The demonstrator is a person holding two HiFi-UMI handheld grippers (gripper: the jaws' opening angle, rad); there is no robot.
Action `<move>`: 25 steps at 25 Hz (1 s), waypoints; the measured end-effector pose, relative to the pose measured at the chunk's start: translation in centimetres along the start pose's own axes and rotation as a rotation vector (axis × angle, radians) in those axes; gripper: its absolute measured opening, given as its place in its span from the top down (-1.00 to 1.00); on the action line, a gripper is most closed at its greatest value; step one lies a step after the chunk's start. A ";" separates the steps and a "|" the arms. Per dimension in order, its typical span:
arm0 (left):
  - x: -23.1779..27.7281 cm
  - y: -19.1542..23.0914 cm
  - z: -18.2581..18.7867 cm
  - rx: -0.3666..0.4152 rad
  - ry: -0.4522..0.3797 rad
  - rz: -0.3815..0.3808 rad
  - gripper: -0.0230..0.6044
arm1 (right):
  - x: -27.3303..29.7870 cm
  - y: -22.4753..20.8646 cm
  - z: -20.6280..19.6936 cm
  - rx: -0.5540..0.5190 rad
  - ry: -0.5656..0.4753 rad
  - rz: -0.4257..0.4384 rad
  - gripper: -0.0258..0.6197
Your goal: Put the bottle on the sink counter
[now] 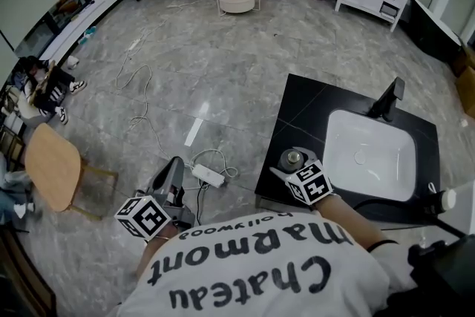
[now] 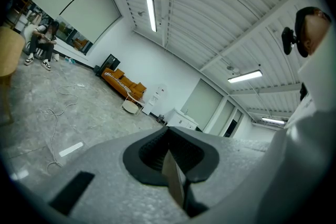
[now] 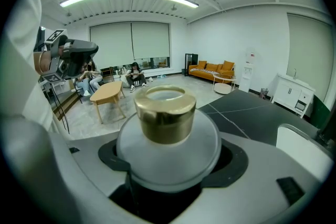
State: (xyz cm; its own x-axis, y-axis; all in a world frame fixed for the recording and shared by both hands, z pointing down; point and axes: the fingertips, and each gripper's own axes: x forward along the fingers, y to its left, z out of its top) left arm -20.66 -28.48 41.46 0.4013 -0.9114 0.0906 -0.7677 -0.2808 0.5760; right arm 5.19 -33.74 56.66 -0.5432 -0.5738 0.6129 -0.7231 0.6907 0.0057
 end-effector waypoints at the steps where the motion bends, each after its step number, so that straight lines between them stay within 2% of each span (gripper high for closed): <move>1: -0.1 0.1 0.0 -0.001 0.001 0.002 0.88 | 0.0 0.0 0.0 0.001 0.002 -0.003 -0.15; 25: 0.7 0.7 -0.6 -0.008 0.024 0.015 0.88 | 0.0 -0.2 0.1 -0.010 -0.016 -0.021 -0.15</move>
State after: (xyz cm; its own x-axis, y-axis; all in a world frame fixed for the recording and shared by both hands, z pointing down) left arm -20.56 -29.16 42.40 0.4012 -0.9082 0.1187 -0.7699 -0.2642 0.5809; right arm 5.25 -33.90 56.53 -0.5350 -0.5947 0.6002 -0.7297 0.6832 0.0265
